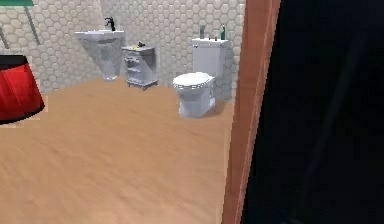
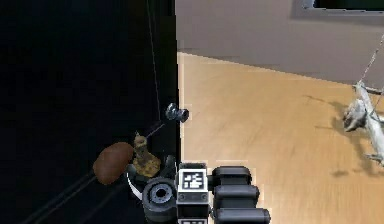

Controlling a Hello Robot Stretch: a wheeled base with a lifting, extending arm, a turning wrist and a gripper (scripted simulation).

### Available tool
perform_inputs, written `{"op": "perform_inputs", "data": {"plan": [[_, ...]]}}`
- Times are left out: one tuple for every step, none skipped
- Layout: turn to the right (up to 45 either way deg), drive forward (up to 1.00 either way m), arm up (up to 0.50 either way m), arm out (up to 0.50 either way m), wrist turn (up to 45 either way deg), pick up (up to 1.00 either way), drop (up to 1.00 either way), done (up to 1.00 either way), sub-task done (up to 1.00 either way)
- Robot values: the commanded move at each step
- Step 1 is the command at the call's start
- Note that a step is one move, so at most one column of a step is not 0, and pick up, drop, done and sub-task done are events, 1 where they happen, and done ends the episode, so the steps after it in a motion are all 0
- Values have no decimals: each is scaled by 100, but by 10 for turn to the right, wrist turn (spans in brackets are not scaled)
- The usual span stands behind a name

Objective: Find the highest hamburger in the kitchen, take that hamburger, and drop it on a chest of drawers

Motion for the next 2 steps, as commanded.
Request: {"op": "perform_inputs", "data": {"plan": [[-300,0,0,0,0,0,0,0,0],[-30,0,0,0,0,0,0,0,0]]}}
